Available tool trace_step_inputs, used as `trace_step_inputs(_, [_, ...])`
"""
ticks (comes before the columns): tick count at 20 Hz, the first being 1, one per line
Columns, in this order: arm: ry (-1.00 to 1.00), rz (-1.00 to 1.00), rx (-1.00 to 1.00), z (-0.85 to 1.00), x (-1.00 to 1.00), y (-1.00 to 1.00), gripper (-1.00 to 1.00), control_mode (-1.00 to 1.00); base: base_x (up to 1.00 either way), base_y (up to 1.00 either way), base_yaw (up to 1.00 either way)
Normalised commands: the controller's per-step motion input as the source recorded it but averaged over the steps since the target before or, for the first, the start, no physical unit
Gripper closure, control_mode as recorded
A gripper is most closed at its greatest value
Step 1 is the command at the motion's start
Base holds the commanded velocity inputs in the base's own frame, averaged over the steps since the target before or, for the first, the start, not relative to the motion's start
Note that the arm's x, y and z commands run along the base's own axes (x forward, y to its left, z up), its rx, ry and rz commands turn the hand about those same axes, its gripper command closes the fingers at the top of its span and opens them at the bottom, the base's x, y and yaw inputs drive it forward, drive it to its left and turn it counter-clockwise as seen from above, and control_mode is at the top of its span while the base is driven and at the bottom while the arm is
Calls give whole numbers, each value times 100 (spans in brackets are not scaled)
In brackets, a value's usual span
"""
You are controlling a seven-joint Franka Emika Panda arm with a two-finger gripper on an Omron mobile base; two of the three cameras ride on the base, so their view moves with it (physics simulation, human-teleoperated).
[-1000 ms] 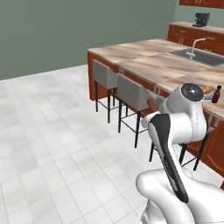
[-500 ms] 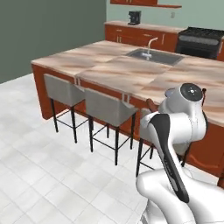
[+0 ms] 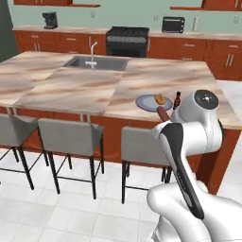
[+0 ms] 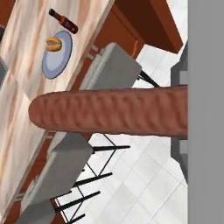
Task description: Move the hot dog bun to the plate on the dining table and place the condiment next to that plate. Then navigate to the fridge and take the sausage and place it on the plate as well.
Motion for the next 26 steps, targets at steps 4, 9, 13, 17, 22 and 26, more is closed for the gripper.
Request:
trace_step_inputs(4, [0,0,0,0,0,0,100,100,50,70,-68])
trace_step_inputs(9, [0,0,0,0,0,0,100,100,82,80,-57])
trace_step_inputs(13, [0,0,0,0,0,0,100,100,100,70,-53])
trace_step_inputs(17, [0,0,0,0,0,0,100,100,100,46,-32])
trace_step_inputs(22, [11,2,0,-18,60,0,100,-100,40,6,-1])
trace_step_inputs(26, [26,1,0,-72,100,2,100,-100,0,0,0])
